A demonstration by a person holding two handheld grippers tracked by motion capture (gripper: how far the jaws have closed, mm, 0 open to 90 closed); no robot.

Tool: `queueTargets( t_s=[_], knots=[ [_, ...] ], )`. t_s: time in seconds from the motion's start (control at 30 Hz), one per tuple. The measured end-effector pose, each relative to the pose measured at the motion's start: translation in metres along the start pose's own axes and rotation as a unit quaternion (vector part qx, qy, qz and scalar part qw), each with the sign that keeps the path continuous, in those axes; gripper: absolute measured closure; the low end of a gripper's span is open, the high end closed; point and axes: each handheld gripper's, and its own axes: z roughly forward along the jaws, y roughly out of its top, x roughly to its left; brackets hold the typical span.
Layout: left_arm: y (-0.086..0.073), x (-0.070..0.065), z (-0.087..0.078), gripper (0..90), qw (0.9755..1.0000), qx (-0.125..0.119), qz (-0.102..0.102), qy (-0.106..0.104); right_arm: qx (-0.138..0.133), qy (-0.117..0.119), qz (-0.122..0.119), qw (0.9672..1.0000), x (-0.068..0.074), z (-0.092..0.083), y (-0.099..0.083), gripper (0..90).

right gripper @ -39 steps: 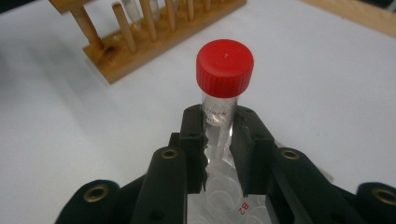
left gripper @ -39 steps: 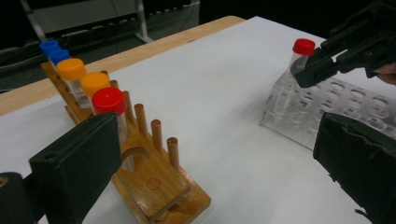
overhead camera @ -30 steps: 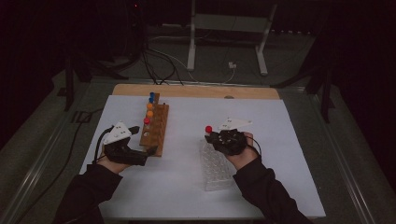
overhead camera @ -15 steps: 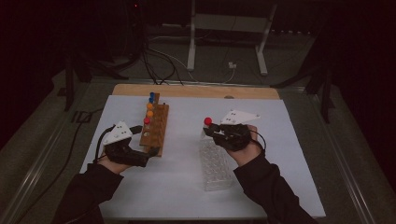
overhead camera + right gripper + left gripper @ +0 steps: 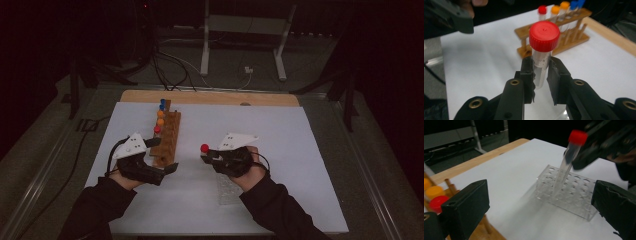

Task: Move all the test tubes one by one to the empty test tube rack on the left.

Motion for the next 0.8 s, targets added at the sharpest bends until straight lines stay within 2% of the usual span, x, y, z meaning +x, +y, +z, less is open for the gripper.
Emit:
queueTargets(
  t_s=[0.23, 0.47, 0.6, 0.8],
  knots=[
    [0.002, -0.008, 0.007, 4.6, 0.9996, -0.008, 0.002, -0.026, 0.023, 0.017, -0.001, 0.9996, 0.009, 0.012, -0.012, 75.3],
    [0.001, -0.013, 0.018, 8.2, 0.9988, -0.011, -0.002, -0.048, 0.028, 0.027, 0.000, 0.9992, 0.014, 0.015, -0.017, 75.4],
    [0.001, -0.016, 0.023, 16.6, 0.9980, -0.017, 0.000, -0.060, 0.034, 0.030, 0.000, 0.9990, 0.015, 0.018, -0.020, 75.4],
    [0.003, -0.021, 0.034, 28.2, 0.9975, -0.010, 0.010, -0.070, 0.041, 0.034, 0.001, 0.9986, 0.016, 0.020, -0.020, 75.3]
  ],
)
